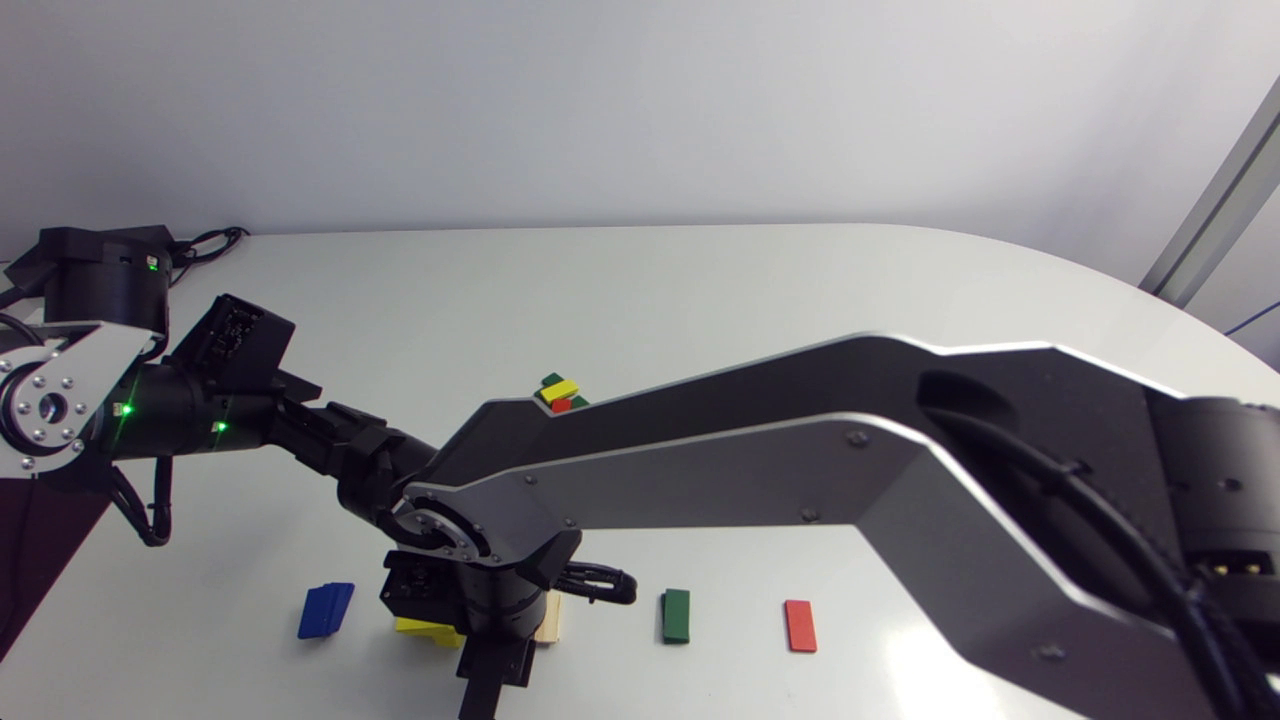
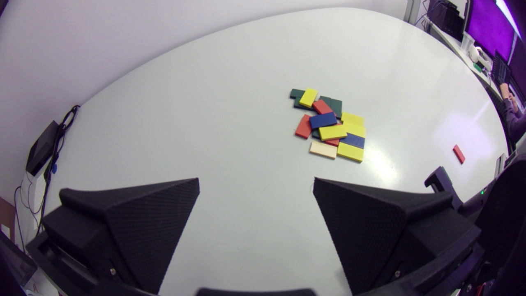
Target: Take domino bricks one by one from the mixed stack on the table and place each onto the existing stack of the same color.
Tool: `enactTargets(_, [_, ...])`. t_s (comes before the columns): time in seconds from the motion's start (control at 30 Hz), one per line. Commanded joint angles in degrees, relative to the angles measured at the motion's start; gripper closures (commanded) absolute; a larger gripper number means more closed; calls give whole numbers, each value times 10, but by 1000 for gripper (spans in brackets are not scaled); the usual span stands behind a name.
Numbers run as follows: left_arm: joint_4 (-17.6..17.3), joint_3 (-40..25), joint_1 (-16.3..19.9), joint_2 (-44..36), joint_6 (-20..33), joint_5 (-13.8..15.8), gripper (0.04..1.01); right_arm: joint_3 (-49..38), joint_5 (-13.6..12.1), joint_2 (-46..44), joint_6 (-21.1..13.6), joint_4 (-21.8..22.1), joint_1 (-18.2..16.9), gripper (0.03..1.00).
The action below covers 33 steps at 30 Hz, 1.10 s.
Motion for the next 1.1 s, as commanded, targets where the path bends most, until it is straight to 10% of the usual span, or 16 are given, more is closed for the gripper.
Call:
enactTargets(0.0, [-1,14,-2,2,0,6,57,12,0,30,-12,-12,-2,798])
enactTargets(1.07, [4,13,8,14,10,13,57,48,6,56,-11,-18,-12,798])
